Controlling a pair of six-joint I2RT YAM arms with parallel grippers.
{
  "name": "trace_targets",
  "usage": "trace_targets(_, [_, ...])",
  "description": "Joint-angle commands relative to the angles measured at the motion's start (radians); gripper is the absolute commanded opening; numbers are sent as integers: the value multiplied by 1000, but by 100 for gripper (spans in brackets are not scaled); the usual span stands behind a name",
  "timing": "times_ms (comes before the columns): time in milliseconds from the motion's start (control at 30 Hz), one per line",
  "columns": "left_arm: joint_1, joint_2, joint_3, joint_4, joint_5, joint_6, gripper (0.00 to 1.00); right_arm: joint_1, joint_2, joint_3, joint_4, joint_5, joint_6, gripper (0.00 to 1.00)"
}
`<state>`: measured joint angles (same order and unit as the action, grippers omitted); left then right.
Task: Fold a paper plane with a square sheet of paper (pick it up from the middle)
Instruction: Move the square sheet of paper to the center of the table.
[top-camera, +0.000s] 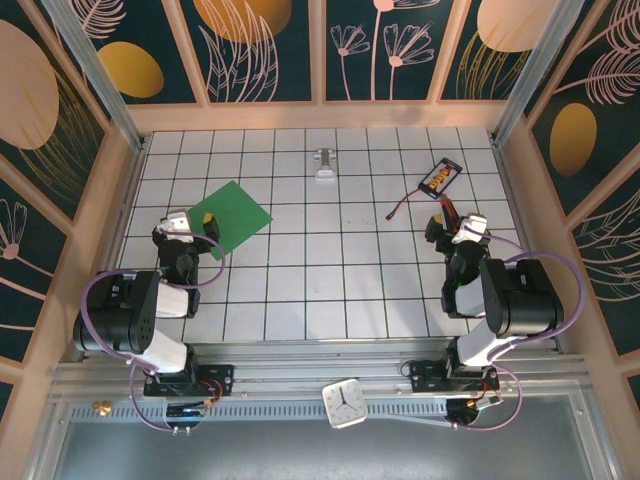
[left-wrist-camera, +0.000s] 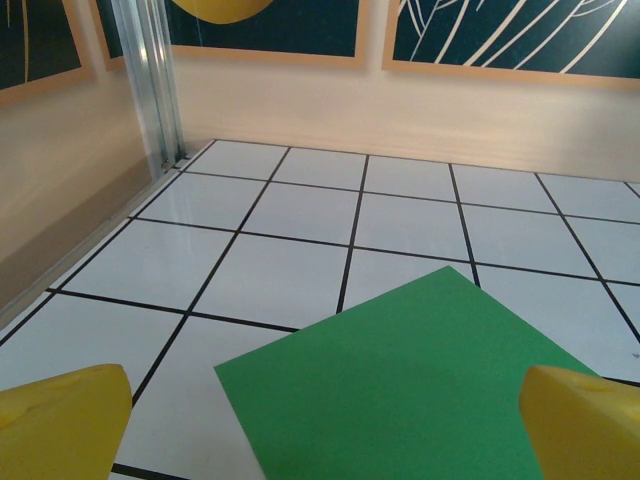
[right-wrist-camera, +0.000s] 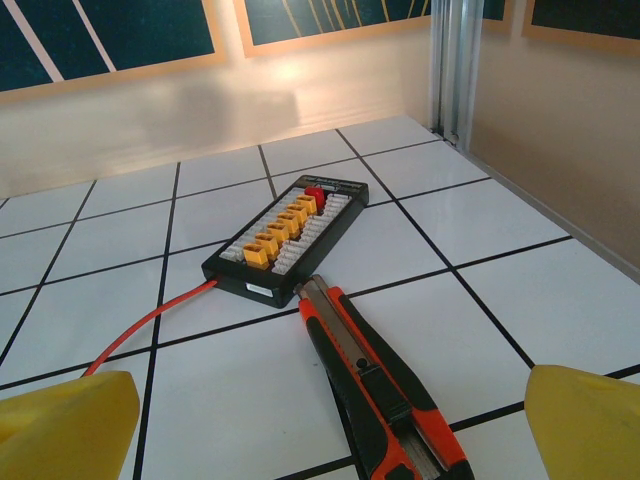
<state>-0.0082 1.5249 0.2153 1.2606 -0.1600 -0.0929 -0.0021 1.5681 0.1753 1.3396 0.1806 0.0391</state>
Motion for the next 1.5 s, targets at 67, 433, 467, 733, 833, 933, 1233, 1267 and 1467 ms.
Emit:
trace_targets(67, [4,-2,13,34,22,13,99,5,1,21,41,-6,-3,99])
trace_targets(433, [4,-1,15,34,20,12,99,5,2,21,40,-7,-3,99])
trace_targets(467, [4,-1,14,34,20,12,99,7,2,20,40,-7,-2,99])
trace_targets(733, [4,-258,74,-281,-155,-89,99,65,-164,40,-123,129,-34,95])
trace_targets(833, [4,-351,92,-390,-101,-177,99,57,-299,145,-414,165,49,94])
trace_targets(933, [4,-390,145,-522,48,-303,99,56,-373,199,-569,125,135,93])
trace_targets(1233, [-118,-63,502,-1122,161,-454,99,376,-222,425,-805,1,202,89])
trace_targets(1267, [-118,-9,540,-1152,172,-446,99,397,-192,450,-809,-6,200,89])
trace_targets(1467, [-118,207,645,-1189,240,-454,94,439,-88,541,-862,-46,222,89])
